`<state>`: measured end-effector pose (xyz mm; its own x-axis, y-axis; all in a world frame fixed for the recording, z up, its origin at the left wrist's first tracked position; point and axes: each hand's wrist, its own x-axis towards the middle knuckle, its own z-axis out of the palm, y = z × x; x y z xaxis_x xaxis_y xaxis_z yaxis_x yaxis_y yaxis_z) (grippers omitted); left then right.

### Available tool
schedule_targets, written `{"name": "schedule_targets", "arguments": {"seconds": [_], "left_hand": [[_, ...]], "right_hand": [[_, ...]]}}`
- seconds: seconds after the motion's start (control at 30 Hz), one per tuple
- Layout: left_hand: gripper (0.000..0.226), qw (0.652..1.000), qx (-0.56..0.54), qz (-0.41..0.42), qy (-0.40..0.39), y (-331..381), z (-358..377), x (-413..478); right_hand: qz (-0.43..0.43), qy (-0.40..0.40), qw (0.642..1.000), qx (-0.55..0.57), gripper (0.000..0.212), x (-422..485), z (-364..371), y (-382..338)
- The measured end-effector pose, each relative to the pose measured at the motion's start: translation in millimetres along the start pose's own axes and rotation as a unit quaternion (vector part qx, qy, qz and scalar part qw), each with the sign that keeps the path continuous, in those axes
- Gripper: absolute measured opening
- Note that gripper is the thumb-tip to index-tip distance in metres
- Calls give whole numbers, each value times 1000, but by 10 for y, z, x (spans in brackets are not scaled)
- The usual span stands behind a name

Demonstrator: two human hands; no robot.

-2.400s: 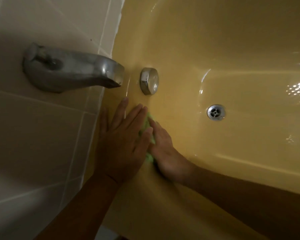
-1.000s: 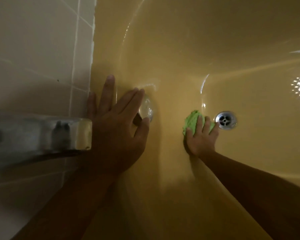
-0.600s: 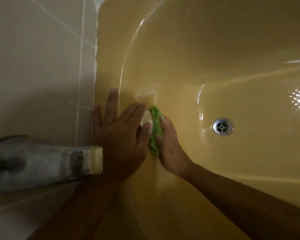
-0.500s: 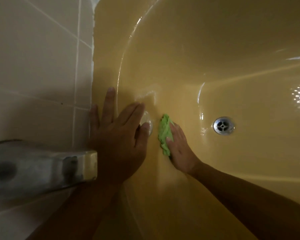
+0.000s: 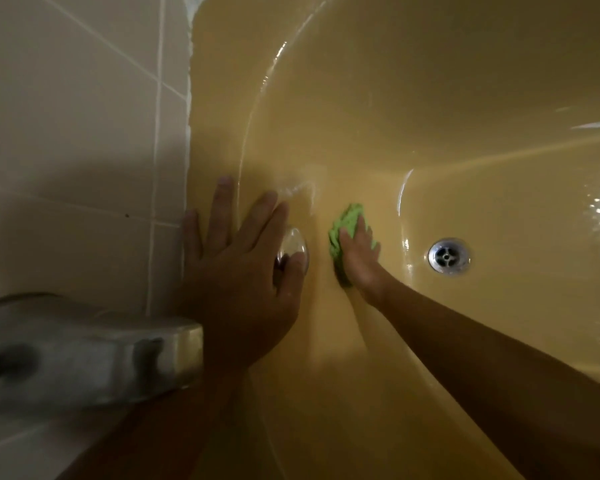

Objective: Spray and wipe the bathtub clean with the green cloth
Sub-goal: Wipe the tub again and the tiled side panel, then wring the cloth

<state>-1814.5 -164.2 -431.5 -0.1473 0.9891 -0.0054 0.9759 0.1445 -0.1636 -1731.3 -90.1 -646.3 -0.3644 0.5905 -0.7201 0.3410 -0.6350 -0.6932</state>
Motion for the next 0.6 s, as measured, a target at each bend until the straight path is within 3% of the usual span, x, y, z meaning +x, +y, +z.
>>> {"name": "schedule_targets", "arguments": {"seconds": [0.07, 0.17, 0.27, 0.37, 0.5, 0.6], "left_hand": [[66, 1000, 6, -9, -3, -5, 4, 21], [73, 1000, 27, -11, -9, -37, 3, 62], [75, 999, 27, -19, -10, -33, -1, 107], [74, 1000, 15, -22, 9, -13, -5, 140], [81, 999, 40, 1, 3, -67, 18, 168], [91, 999, 49, 10, -16, -104, 29, 197]], "right_hand": [[-98, -25, 993, 54, 66, -169, -40, -432], [-289, -72, 955, 13, 67, -434, -102, -941], [-353, -75, 932, -22, 66, -488, -118, -1048], [-341, -49, 938, -46, 63, -284, -102, -714], [-242, -24, 966, -88, 74, 198, -194, -23], [-85, 53, 959, -266, 85, 598, -420, 465]]}}
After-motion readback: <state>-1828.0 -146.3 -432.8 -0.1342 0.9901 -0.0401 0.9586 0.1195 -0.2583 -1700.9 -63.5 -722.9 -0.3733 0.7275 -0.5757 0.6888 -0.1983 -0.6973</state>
